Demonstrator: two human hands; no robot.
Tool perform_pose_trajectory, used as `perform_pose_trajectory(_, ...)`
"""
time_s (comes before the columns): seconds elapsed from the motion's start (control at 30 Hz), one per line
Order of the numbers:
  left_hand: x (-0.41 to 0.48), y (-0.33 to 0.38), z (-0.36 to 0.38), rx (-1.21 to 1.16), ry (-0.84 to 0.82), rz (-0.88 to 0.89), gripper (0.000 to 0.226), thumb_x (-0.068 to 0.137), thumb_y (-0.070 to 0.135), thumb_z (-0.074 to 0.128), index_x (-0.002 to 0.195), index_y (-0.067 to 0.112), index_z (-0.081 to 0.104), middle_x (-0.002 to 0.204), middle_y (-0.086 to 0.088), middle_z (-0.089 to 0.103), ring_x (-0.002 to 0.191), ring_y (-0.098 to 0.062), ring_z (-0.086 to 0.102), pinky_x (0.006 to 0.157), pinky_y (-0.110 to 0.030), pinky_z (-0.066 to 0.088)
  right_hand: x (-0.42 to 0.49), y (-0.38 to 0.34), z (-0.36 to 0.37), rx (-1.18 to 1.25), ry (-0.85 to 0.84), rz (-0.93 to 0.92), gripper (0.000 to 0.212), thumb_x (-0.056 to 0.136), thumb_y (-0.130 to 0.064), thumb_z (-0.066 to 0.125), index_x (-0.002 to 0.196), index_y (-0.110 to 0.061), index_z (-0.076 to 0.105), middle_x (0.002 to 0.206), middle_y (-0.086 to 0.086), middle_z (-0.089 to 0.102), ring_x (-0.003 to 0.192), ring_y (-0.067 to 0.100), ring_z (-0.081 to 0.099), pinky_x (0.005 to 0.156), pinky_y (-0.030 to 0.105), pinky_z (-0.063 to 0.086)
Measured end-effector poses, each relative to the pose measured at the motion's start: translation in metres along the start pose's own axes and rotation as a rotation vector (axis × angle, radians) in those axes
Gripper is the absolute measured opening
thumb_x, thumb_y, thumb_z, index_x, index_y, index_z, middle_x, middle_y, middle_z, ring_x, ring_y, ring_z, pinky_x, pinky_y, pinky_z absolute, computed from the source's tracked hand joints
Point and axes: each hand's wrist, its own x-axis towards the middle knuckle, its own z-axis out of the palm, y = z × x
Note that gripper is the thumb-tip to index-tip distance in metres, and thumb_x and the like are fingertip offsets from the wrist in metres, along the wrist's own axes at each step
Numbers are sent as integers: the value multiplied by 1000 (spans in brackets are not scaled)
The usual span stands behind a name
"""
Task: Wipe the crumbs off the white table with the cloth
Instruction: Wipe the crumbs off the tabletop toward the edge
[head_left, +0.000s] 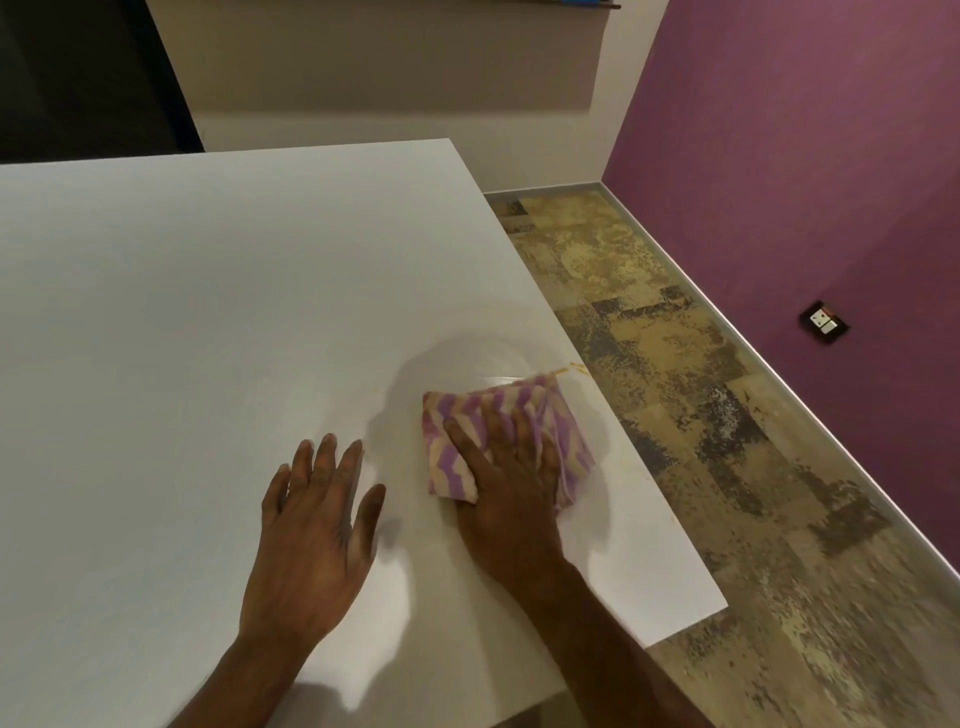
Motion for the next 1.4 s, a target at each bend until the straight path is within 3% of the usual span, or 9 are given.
perform_pose_trajectory(0.27,-1,-1,1,34,1,12,64,106,54,19,156,19,40,162,-12,39,156,-29,26,125,-47,20,61,8,-1,-53,23,99,61,100,-45,47,158,-43,28,172,-1,16,160,28,-1,124,49,-13)
perform_pose_trajectory(0.73,-1,-1,2,51,-22,46,68,106,58,11,158,22,35,166,-8,33,158,-25,18,126,-47,20,90,41,-20,-119,68,372,62,104,-45,44,161,-37,21,172,6,14,159,33,5,126,55,-2)
perform_pose_trajectory(0.9,0,-1,2,54,-24,40,68,105,57,12,157,21,38,163,-10,38,157,-27,22,125,-47,21,71,58,-30,-141,30,382,68,102,-41,47,163,-33,17,172,7,12,159,33,4,127,57,2)
perform_pose_trajectory(1.13,0,1,0,51,-14,38,70,105,58,12,156,19,40,162,-12,39,156,-29,26,124,-49,23,-2,73,-44,-152,54,394,70,96,-23,53,162,-25,26,168,11,24,156,37,15,122,60,22)
perform_pose_trajectory(1.3,0,2,1,38,8,46,69,105,56,14,154,17,43,160,-14,43,154,-31,29,123,-49,25,-56,72,-55,-98,19,483,83,94,-17,58,163,-34,14,170,2,18,158,32,8,124,58,14)
perform_pose_trajectory(1.4,0,0,2,48,17,56,68,105,55,14,154,17,42,158,-16,45,152,-33,32,123,-49,25,-88,63,-60,-93,15,485,84,87,-18,54,162,-33,20,170,5,21,158,34,9,124,60,14)
